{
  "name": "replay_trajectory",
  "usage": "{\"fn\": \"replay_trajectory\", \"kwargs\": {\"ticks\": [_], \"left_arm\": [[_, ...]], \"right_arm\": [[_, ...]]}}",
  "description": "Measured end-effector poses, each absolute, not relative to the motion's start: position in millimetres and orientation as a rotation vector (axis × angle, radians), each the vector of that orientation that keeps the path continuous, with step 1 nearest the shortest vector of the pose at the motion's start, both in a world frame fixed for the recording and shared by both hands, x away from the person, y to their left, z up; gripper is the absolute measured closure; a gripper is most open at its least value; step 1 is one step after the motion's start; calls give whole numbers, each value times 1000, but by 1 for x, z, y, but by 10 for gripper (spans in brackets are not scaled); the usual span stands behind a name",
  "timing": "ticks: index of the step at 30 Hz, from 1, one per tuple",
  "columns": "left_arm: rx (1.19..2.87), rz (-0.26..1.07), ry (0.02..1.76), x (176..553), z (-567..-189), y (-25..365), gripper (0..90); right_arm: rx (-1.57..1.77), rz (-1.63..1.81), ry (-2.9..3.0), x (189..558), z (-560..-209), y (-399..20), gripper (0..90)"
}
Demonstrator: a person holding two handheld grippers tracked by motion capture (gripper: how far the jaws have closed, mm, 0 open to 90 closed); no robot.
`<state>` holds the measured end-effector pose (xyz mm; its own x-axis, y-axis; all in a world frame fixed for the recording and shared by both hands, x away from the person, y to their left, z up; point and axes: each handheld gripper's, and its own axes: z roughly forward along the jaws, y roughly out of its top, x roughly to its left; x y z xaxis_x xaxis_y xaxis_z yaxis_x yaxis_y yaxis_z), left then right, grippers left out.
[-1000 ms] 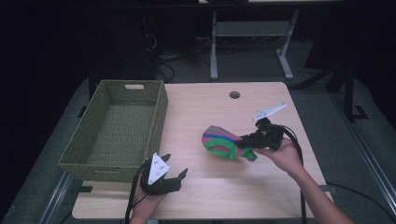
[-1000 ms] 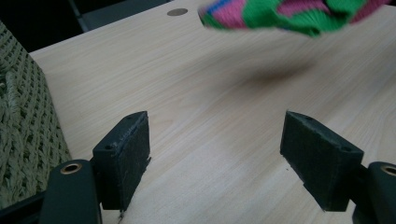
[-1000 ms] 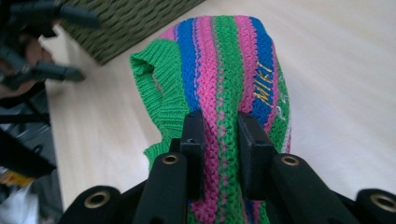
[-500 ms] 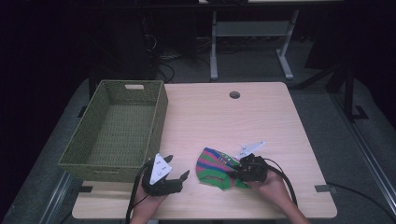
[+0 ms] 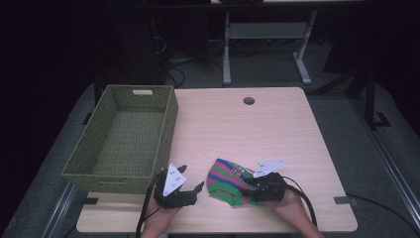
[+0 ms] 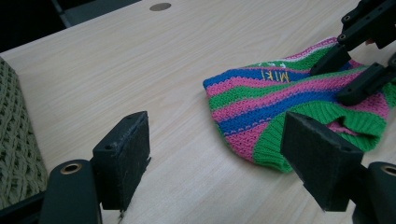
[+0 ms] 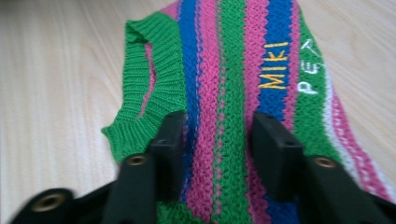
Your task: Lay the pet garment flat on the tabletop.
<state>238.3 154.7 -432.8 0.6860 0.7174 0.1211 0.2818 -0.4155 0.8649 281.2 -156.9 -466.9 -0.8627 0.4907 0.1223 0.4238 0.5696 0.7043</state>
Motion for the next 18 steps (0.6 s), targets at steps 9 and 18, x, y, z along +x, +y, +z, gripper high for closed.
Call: {"fn": "replay_trajectory", "kwargs": {"ticks": [9,18], "left_arm": [[1997,609,770,240,-433,156,238],[2007,593,768,239,-434,156,238]], "right_arm": [[716,1268,2606,275,-456,-160,392],[551,1304,2795,266,-441,-157,478]]}}
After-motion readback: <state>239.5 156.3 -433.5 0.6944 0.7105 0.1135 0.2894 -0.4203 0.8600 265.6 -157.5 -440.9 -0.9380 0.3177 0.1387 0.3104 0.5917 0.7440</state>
